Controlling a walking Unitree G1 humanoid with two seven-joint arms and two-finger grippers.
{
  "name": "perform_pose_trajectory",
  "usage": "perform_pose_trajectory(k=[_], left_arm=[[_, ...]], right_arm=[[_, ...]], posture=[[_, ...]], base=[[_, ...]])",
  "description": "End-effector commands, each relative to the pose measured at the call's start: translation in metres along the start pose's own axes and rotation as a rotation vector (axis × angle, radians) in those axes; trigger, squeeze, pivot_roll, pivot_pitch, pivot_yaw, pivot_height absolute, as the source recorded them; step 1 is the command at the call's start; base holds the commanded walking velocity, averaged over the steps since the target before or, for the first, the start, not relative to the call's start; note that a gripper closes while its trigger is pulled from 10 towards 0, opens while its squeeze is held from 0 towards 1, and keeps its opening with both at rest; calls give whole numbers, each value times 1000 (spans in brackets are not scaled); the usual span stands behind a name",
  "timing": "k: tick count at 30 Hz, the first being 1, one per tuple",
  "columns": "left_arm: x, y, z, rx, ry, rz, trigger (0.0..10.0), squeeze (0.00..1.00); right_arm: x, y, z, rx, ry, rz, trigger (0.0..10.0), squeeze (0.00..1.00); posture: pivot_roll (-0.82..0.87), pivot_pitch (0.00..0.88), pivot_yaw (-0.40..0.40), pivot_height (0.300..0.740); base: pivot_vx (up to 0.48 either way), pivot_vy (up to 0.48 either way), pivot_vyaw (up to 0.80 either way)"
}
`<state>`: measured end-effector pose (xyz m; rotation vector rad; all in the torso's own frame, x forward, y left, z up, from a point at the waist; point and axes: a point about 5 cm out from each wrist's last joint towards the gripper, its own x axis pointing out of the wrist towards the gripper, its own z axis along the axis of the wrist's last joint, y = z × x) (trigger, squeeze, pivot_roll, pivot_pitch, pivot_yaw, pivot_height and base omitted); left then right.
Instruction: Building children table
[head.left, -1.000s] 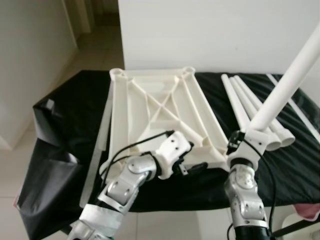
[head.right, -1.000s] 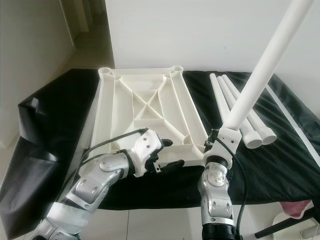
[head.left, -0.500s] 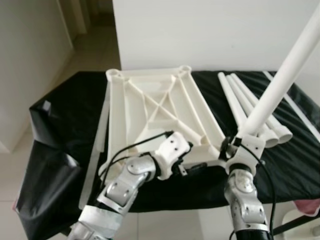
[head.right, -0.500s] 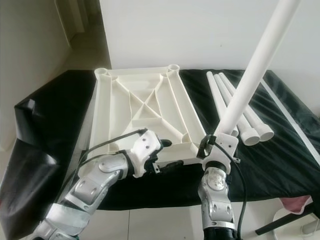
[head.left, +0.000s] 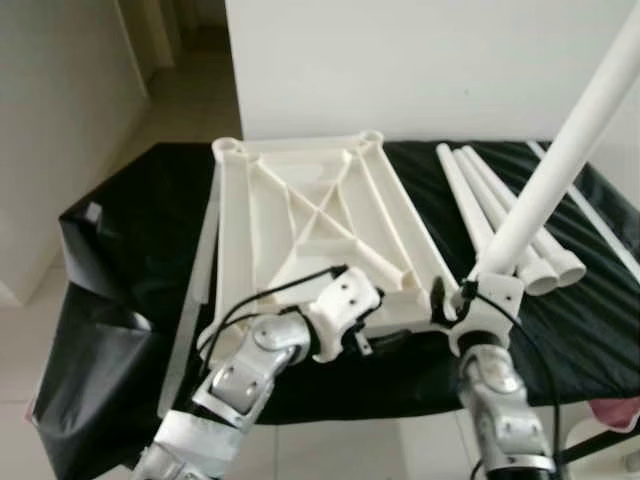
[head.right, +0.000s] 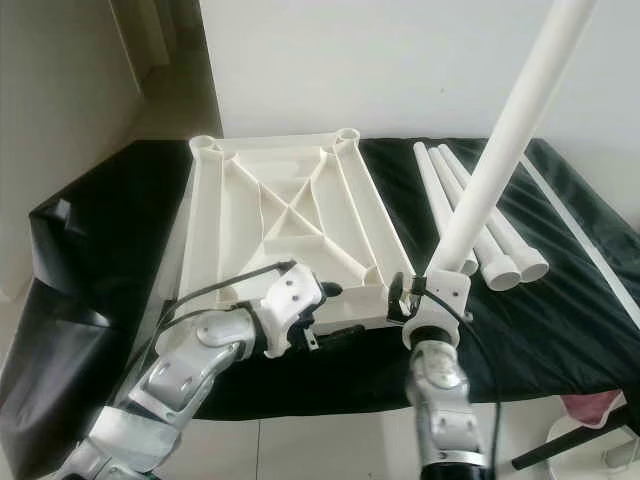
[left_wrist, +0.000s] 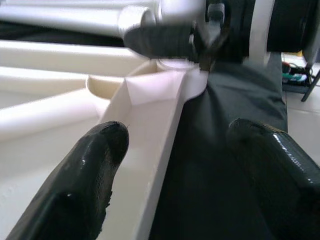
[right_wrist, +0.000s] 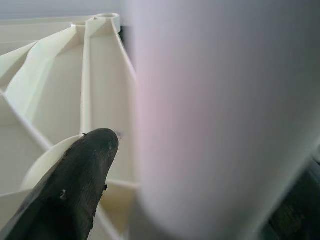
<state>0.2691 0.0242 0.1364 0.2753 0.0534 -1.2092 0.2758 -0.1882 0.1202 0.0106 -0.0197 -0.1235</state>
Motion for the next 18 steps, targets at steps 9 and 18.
perform_pose_trajectory(k=[9,18], left_arm=[[0,-2,2,16,4,-34,10000,0],[1,0,6,10,-9,-18,10000,0]], right_arm=[[4,-17,9,-70,-36,135,10000,0],[4,-32,4,-153,-11,362,0,0]], posture=[[29,0,-1,740],[26,0,3,740]], base=[[0,0,0],[0,0,0]])
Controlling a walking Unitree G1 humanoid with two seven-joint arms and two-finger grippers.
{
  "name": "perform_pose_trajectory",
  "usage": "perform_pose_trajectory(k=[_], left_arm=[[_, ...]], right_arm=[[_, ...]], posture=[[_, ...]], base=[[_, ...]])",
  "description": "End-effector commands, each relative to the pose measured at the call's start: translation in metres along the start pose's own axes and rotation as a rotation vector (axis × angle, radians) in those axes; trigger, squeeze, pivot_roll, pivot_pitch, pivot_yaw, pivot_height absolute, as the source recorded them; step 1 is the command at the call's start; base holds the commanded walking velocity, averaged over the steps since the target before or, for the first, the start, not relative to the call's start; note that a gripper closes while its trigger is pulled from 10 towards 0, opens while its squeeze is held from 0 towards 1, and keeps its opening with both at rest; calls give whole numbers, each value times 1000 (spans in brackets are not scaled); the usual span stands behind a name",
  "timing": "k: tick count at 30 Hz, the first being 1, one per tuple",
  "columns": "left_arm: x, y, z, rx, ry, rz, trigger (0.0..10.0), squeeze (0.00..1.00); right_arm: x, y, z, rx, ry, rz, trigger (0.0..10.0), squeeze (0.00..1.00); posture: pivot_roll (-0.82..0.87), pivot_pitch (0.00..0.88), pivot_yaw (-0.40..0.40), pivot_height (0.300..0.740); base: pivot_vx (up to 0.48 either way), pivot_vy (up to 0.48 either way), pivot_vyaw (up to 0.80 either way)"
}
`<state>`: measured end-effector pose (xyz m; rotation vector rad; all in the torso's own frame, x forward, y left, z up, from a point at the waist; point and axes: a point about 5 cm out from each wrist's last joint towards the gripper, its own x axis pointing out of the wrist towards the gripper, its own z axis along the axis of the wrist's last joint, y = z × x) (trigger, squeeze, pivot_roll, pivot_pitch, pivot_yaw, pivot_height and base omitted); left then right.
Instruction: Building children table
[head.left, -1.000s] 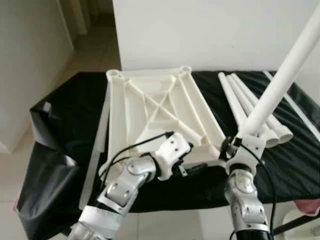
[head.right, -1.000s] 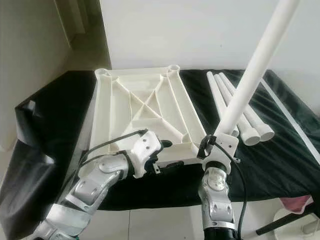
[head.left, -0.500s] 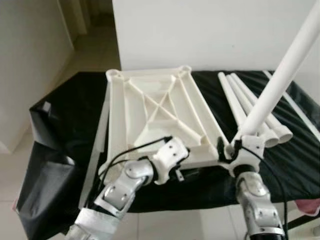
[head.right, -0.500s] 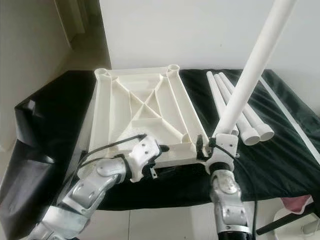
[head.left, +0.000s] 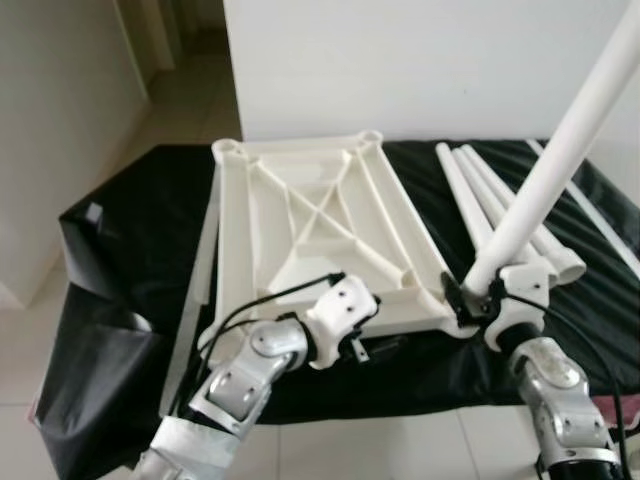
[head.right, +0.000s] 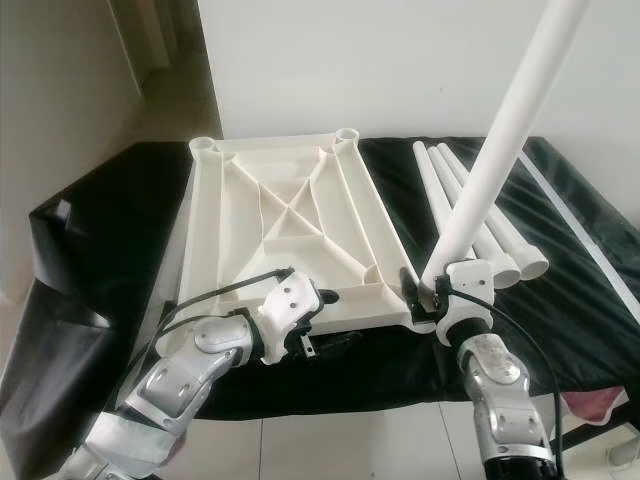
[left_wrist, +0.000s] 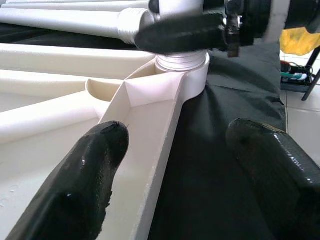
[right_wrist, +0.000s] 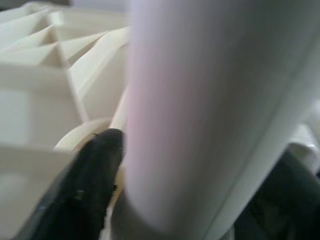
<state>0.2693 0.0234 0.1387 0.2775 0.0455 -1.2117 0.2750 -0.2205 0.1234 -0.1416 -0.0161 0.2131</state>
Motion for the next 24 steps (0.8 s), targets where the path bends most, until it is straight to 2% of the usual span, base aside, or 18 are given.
perform_pose_trajectory(k=[1,11,12,13,14,17,21,24], left_arm=[[1,0,4,4,-4,-16,10000,0],[0,4,5,6,-7,-5,10000,0],[0,4,5,6,-7,-5,10000,0],[0,4,5,6,-7,-4,10000,0],[0,4,5,6,-8,-4,10000,0],[1,5,6,7,-9,-4,10000,0],[1,5,6,7,-9,-5,10000,0],[1,5,6,5,-10,-4,10000,0]], right_arm=[[1,0,0,-8,-7,26,0,0],[-2,0,-7,17,17,42,0,0],[-2,0,-8,18,18,44,4667,0],[-2,1,-8,18,18,46,4667,0],[-2,2,-8,28,17,38,10000,0],[-1,8,-8,70,18,9,10000,0],[0,11,-8,81,18,-3,10000,0],[1,15,-6,110,25,-58,10000,0]], posture=[[26,0,3,740],[28,0,4,740],[28,0,4,740],[28,0,4,740],[28,0,5,740],[25,0,6,740],[25,0,5,740],[28,0,-1,740]], base=[[0,0,0],[0,0,0],[0,0,0],[0,0,0],[0,0,0],[0,0,0],[0,0,0],[0,0,0]])
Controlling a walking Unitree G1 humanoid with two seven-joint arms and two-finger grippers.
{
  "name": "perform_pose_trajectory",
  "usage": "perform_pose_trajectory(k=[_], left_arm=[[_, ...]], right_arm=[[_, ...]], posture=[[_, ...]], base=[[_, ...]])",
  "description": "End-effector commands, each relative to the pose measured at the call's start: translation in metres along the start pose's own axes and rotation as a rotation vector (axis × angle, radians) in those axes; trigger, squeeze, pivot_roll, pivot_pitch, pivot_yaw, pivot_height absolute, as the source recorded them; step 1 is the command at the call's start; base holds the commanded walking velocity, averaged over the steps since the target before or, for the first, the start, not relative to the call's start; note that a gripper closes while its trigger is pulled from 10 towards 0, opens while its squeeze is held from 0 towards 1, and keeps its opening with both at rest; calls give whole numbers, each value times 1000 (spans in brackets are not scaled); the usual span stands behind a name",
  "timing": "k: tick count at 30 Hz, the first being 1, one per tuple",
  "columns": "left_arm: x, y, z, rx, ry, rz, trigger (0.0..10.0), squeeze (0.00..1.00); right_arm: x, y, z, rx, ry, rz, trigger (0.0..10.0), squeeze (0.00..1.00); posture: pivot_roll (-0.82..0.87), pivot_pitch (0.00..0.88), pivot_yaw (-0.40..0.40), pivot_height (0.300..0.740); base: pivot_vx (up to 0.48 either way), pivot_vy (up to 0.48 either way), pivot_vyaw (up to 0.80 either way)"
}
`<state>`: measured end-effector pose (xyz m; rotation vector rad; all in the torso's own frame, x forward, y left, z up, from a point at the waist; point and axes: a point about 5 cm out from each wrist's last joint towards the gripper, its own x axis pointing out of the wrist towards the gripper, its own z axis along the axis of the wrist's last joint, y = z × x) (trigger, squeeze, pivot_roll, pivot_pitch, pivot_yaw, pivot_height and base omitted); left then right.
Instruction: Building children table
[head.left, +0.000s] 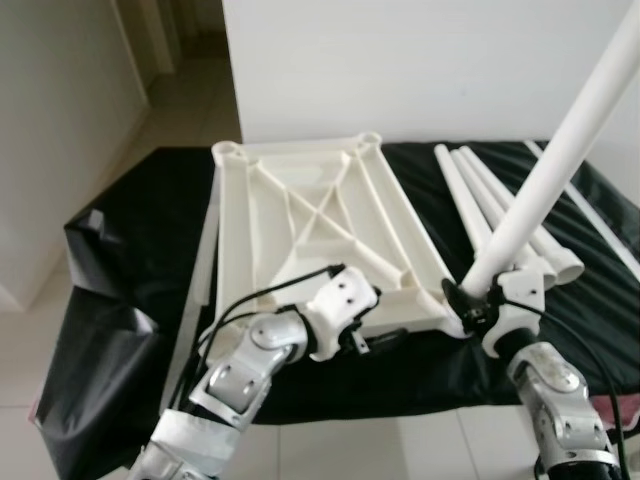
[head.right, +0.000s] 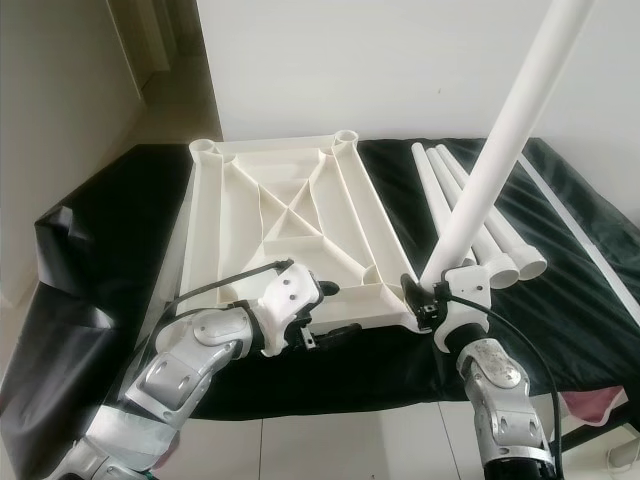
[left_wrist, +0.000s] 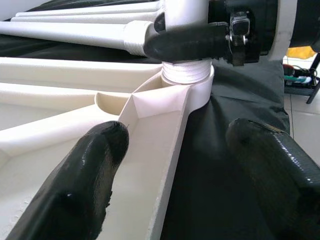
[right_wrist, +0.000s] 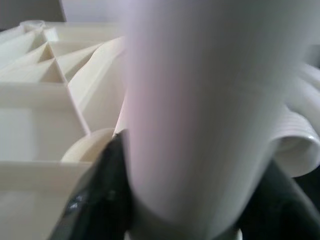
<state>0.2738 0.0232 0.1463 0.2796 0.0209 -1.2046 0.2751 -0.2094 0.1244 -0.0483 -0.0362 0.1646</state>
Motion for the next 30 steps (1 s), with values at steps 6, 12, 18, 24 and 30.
perform_pose_trajectory(k=[6,12,18,24,30], left_arm=[[1,-1,-2,-15,7,-7,10000,0],[1,-2,-2,-20,3,-6,10000,0],[2,-3,-2,-26,-1,-3,10000,0],[3,-3,-1,-28,-6,0,10000,0],[4,-3,-1,-25,-7,-2,10000,0]], right_arm=[[-1,8,-6,49,51,-123,10000,0],[-4,9,-12,62,85,-396,10000,0],[-11,16,-18,91,114,-584,10000,0],[-8,31,-18,141,110,-614,10000,0],[-7,25,-12,161,74,-605,10000,0]], posture=[[25,0,-4,740],[22,0,-14,740],[21,0,-18,740],[21,0,-19,740],[19,0,-18,740]], base=[[0,0,0],[0,0,0],[0,0,0],[0,0,0],[0,0,0]])
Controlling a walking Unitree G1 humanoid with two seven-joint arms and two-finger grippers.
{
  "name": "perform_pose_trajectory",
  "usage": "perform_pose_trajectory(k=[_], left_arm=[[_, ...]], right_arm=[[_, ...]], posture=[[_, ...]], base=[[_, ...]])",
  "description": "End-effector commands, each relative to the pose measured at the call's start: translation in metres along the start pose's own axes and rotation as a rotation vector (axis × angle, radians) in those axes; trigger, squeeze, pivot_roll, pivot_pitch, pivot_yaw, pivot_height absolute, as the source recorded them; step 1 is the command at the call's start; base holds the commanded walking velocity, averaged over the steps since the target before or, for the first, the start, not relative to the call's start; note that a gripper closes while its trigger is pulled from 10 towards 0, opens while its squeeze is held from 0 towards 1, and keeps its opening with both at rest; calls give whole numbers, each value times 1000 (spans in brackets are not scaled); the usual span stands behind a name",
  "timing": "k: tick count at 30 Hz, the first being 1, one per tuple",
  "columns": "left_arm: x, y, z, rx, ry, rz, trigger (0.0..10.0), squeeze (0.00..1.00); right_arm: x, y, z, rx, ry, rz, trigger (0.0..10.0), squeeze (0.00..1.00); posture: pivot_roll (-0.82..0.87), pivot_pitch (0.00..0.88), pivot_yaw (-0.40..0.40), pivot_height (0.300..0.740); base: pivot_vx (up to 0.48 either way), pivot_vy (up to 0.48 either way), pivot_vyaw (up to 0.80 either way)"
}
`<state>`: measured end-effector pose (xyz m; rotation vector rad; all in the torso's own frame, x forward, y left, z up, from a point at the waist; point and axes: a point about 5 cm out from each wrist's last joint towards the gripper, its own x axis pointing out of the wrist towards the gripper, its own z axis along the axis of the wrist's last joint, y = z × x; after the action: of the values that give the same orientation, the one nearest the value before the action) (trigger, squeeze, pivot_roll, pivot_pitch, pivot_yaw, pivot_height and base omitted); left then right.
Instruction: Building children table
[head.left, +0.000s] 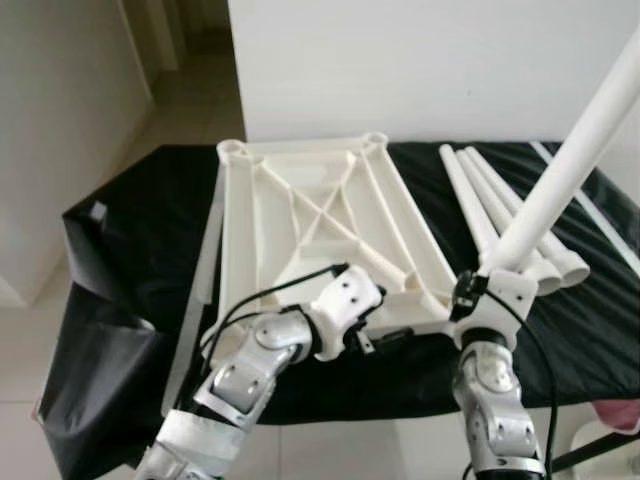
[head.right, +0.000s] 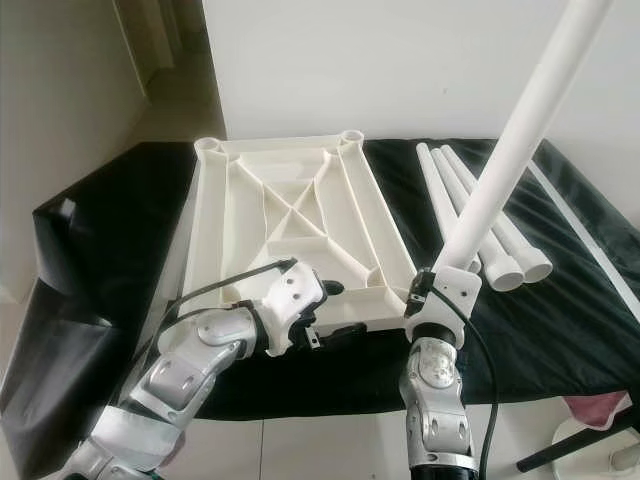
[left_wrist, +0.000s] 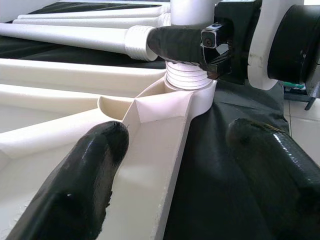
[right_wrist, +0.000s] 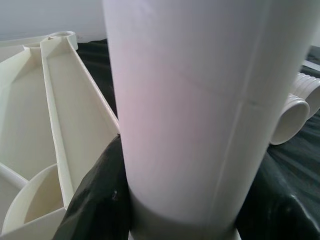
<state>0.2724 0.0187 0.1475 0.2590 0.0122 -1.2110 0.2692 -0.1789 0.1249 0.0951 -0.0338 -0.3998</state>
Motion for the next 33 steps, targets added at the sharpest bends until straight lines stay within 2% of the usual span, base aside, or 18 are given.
perform_pose_trajectory(k=[1,7,8,9,16,22,23,24,25,27,31,33], left_arm=[[0,0,-2,-17,7,5,10000,0],[1,1,-1,-18,2,8,10000,0],[1,0,-1,-19,2,7,10000,0],[1,0,-2,-19,2,8,10000,0],[1,1,-1,-19,1,10,10000,0],[1,1,-1,-17,1,10,10000,0],[1,2,-1,-17,1,9,10000,0],[1,2,-1,-16,2,9,10000,0],[1,1,-1,-16,3,7,10000,0],[1,1,-1,-15,4,5,10000,0],[2,-2,-2,-10,8,-10,10000,0],[2,-3,-1,-9,7,-13,10000,0]], right_arm=[[-1,-11,-11,19,58,-27,10000,0],[-1,-8,-8,9,44,-6,10000,0],[-1,-8,-7,24,43,-14,10000,694],[0,-9,-7,28,41,-13,10000,1000],[4,-13,1,38,-1,39,10000,1000],[8,-20,5,-26,-19,122,10000,1000],[9,-20,5,-29,-26,149,10000,973],[10,-21,6,-42,-36,176,10000,765],[11,-20,7,-50,-46,218,10000,0],[12,-20,8,-56,-53,249,10000,0],[15,-16,10,-79,-73,410,10000,0],[15,-16,10,-81,-72,444,10000,0]], posture=[[19,0,-21,740],[21,0,-22,740],[23,0,-24,740],[23,0,-25,740],[22,0,-25,740],[22,0,-22,740],[21,0,-21,740],[20,0,-19,740],[18,0,-18,740],[18,0,-18,740],[17,0,-14,740],[17,0,-14,740]], base=[[0,0,0],[0,0,0],[0,0,0],[0,0,0],[0,0,0],[0,0,0],[0,0,0],[0,0,0],[0,0,0],[0,0,0],[0,0,0],[0,0,0]])
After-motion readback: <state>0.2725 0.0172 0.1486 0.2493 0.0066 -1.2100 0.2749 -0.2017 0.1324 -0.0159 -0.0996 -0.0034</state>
